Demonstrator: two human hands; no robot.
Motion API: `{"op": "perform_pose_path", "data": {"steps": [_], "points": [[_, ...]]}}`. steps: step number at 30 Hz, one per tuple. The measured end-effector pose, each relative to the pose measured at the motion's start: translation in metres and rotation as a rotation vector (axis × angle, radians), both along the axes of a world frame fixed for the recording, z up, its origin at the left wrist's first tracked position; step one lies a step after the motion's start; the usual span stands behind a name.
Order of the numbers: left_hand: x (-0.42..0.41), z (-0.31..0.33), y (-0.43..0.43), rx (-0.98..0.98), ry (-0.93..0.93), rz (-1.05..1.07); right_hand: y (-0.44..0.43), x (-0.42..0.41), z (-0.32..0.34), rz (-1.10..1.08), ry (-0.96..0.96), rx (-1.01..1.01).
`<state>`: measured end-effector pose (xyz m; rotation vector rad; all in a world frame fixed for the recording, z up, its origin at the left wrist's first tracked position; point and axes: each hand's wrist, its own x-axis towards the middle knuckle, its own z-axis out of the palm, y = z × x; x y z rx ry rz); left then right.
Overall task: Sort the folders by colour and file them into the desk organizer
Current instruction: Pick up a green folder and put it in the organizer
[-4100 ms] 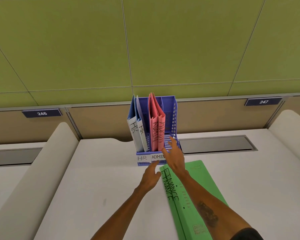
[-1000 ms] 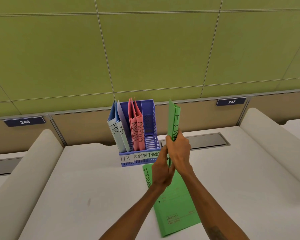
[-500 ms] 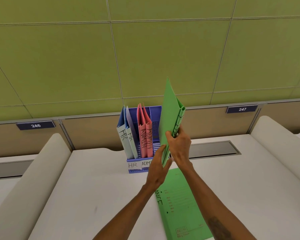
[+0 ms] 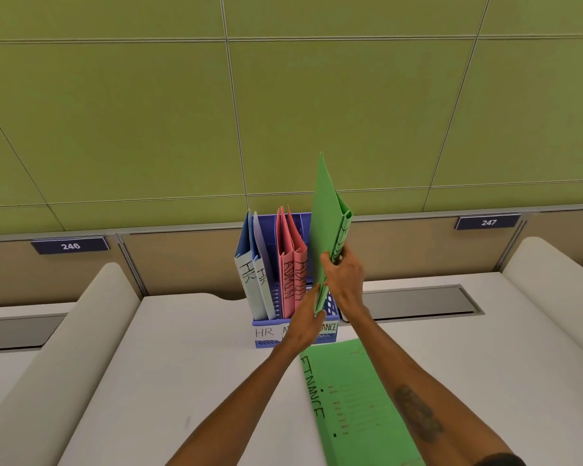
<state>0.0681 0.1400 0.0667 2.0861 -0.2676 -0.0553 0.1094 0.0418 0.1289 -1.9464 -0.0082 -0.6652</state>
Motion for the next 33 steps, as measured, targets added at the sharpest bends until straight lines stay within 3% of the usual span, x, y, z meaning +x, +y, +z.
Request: {"op": "perform_pose_path", "data": {"steps": [12, 18, 33], "points": [[0.022, -0.018, 0.016, -0.016, 0.131, -0.020, 0.017, 0.025, -0.034, 0.022, 0.121, -0.051], [0.017, -0.027, 0.016, -0.035, 0.172, -0.020, 0.019, 0.026, -0.053, 0.068, 0.290, -0.115], [0.006, -0.031, 0.023, -0.034, 0.171, 0.025, 0.018, 0.007, -0.063, 0.118, 0.427, -0.181]]}}
